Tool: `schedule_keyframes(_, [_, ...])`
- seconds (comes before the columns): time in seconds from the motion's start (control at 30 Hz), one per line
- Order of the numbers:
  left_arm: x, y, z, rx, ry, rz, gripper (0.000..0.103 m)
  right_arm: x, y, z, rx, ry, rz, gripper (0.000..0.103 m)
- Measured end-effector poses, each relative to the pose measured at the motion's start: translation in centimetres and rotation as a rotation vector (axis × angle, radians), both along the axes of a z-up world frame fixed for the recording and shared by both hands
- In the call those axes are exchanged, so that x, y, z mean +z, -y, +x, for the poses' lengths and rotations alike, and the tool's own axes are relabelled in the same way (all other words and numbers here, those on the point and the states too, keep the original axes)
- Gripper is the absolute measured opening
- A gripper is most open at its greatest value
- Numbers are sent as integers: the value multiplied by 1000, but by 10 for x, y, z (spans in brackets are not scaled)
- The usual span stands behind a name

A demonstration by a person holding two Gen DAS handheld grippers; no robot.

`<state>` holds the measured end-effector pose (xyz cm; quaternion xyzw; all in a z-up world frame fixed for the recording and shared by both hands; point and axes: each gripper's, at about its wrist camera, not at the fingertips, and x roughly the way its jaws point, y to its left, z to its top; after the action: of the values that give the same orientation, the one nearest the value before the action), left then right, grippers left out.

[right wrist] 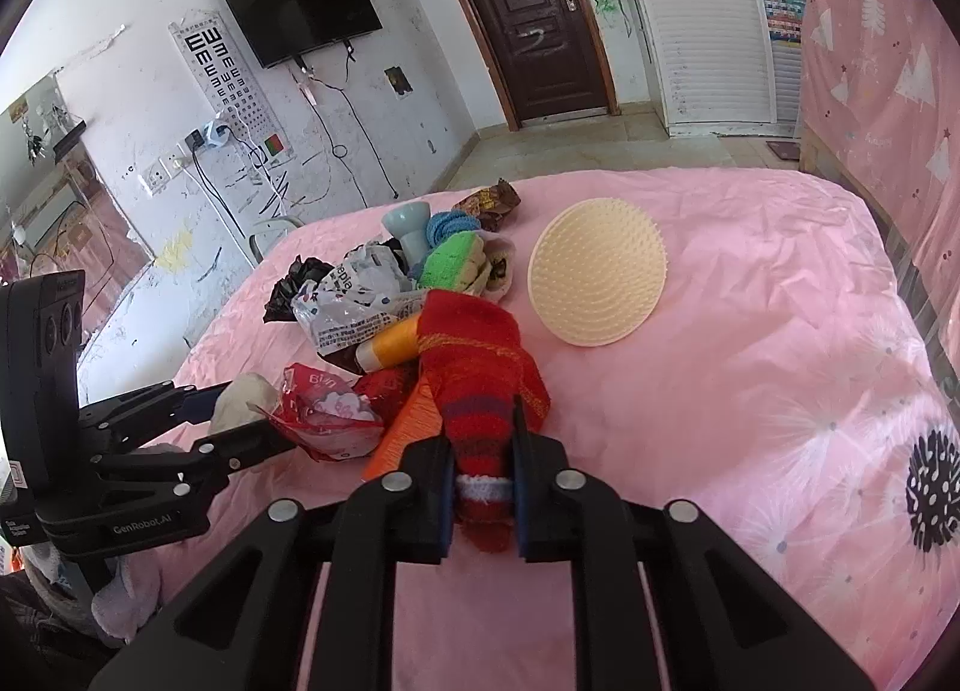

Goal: Collect trash
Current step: 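Grasp the white crumpled ball with the left gripper while the right gripper grasps the red knitted sock, then carry both items over the orange bin and open both grippers to drop them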

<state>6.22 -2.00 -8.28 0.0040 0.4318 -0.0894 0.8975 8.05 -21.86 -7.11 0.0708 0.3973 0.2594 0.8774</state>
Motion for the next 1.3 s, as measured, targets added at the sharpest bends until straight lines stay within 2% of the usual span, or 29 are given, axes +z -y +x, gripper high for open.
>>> schedule_keyframes(0.2, [18,-4,-8,32,49,19,51,11,16,-8,-30,44,50,3])
schedule_keyframes(0.47, [50,7,-21,28,134,40,51,42,52,-25,-62,142,105,3])
schedule_keyframes(0.7, [69,50,-24,-40,182,60,51,57,102,-39,-139,204,131,3])
schedule_keyframes(0.9, [80,97,-20,-128,201,41,51,59,153,-48,-223,232,124,3])
schedule_keyframes(1.1, [89,163,-15,-256,221,30,51,61,197,-57,-284,248,74,3])
schedule_keyframes(1.3, [89,224,-4,-355,195,-14,52,55,241,-62,-342,256,70,3])
